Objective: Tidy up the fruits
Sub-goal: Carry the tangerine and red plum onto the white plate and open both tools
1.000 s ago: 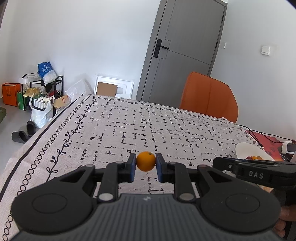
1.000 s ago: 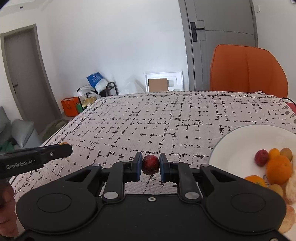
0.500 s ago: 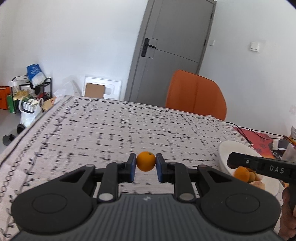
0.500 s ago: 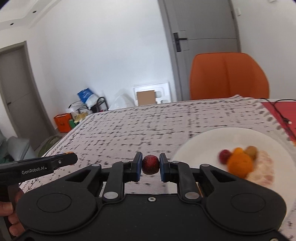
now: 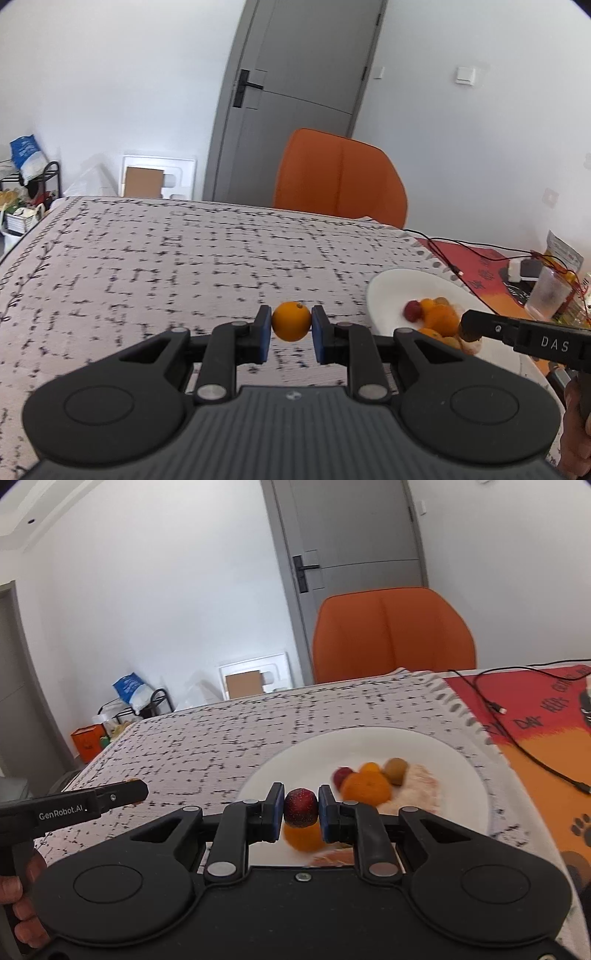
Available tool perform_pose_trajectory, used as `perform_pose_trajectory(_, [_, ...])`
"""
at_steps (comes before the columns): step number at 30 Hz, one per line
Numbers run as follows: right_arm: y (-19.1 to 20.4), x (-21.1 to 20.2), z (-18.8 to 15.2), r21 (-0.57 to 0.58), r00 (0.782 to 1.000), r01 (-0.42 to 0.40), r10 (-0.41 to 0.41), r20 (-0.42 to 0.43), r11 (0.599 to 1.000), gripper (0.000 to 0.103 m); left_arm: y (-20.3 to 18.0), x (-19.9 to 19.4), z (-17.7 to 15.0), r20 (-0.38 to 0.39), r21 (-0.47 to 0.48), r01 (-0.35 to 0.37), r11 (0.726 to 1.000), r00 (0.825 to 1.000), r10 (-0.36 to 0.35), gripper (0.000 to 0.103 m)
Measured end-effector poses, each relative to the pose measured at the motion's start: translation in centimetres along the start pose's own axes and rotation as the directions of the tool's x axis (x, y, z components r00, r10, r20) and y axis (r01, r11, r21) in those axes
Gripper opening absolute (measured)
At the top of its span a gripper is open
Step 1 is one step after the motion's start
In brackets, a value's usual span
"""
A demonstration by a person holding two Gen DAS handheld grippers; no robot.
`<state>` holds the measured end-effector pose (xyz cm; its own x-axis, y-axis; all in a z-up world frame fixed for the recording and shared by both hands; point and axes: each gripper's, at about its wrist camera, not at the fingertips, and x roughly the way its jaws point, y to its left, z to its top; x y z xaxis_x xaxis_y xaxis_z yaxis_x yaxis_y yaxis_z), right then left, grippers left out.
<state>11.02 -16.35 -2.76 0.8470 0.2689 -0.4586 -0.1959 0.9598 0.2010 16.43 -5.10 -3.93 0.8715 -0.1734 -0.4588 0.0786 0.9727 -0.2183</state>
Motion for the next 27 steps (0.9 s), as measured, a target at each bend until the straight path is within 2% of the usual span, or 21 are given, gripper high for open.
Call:
perform_pose_trajectory(10, [-3.3, -1.6, -0.8, 0.056, 0.997, 0.071, -0.071, 0.005, 0.996, 0.019, -3.5, 1.5, 0.2, -0.013, 0.053, 0.068, 0.996, 0.998, -0.067, 0.021])
perform_pose_trajectory(11, [-3.7, -1.7, -0.9, 0.069, 0.998, 0.07, -0.07, 0.004, 0.995, 0.019, -3.8, 1.6, 0.3, -0.015, 0.059, 0.072, 0.996, 0.997, -0.072, 0.021])
perform_pose_trajectory(13, [-4.4, -1.9, -1.1, 0.098, 0.997, 0.071, -0.072, 0.009, 0.993, 0.03, -4.4, 1.9, 0.3, -0.02, 0.068, 0.082, 0.994, 0.997, -0.081, 0.021])
perform_pose_trajectory(14, [-4.7, -2.1, -1.2, 0.107, 0.997, 0.078, -0.08, 0.013, 0.991, 0.031, -4.7, 2.1, 0.4, -0.023, 0.073, 0.087, 0.994, 0.996, -0.085, 0.021])
perform_pose_trajectory(27, [-6.3, -3.0, -1.7, 0.141, 0.995, 0.093, -0.096, 0.015, 0.986, 0.034, -7.6, 3.9, 1.3, -0.036, 0.122, 0.125, 0.985, 0.992, -0.122, 0.022])
